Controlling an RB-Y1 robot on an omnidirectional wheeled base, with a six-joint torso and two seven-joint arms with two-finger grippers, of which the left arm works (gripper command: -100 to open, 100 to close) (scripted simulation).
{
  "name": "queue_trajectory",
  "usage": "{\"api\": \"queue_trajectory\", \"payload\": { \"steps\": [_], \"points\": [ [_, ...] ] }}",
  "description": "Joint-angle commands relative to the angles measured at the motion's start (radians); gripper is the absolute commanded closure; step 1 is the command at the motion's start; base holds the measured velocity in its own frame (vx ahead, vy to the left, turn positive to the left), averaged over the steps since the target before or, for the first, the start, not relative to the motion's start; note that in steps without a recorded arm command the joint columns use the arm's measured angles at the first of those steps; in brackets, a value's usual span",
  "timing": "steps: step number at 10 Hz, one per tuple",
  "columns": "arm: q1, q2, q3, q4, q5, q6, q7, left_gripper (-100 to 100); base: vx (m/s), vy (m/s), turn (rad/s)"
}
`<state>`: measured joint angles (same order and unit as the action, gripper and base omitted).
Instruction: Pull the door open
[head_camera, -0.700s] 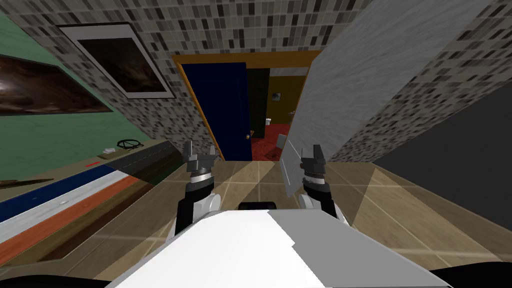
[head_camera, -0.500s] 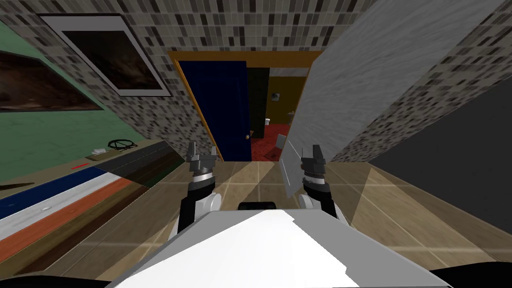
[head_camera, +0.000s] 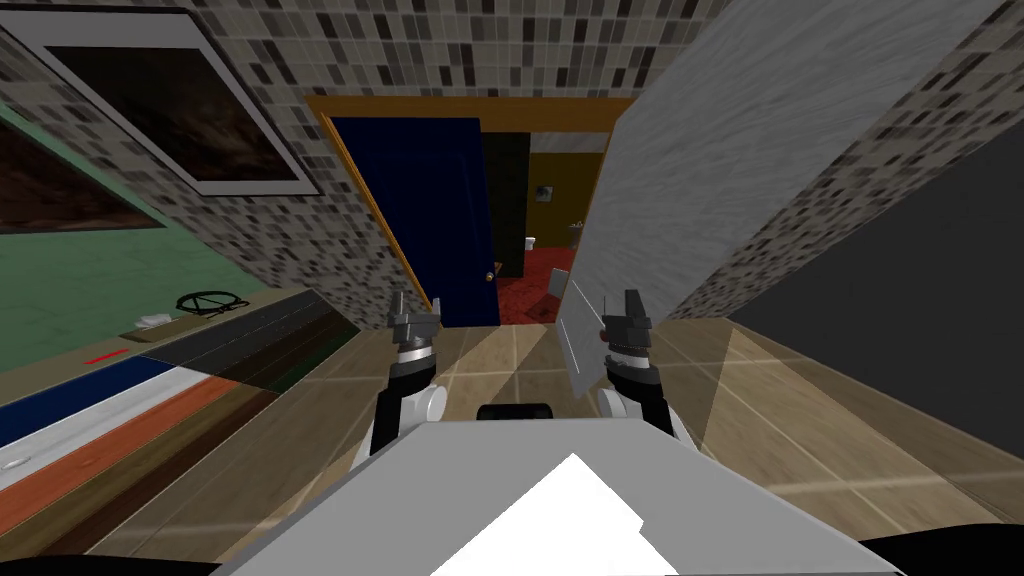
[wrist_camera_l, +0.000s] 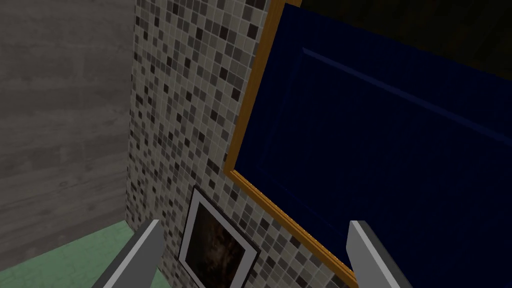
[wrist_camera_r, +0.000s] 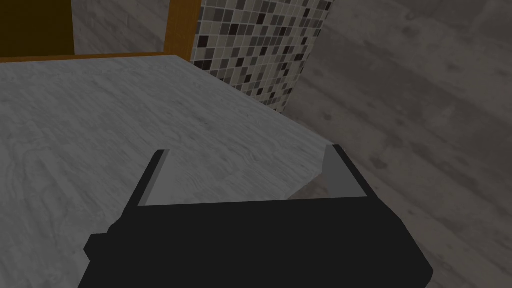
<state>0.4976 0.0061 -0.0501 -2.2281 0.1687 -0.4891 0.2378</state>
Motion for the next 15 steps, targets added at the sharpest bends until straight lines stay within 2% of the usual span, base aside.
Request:
{"api": "queue_trajectory", "payload": {
  "steps": [1, 8, 15],
  "points": [
    [-0.018, 0.006, 0.002, 0.034, 0.014, -0.003, 0.023, -100, 0.086, 0.009, -0.06],
    [-0.083, 0.039, 0.007, 0.214, 0.084, -0.048, 0.139, -100, 0.087, 0.023, -0.091],
    [-0.16, 0.067, 0.013, 0.424, 0.168, -0.101, 0.277, -100, 0.095, 0.028, -0.105]
  ]
}}
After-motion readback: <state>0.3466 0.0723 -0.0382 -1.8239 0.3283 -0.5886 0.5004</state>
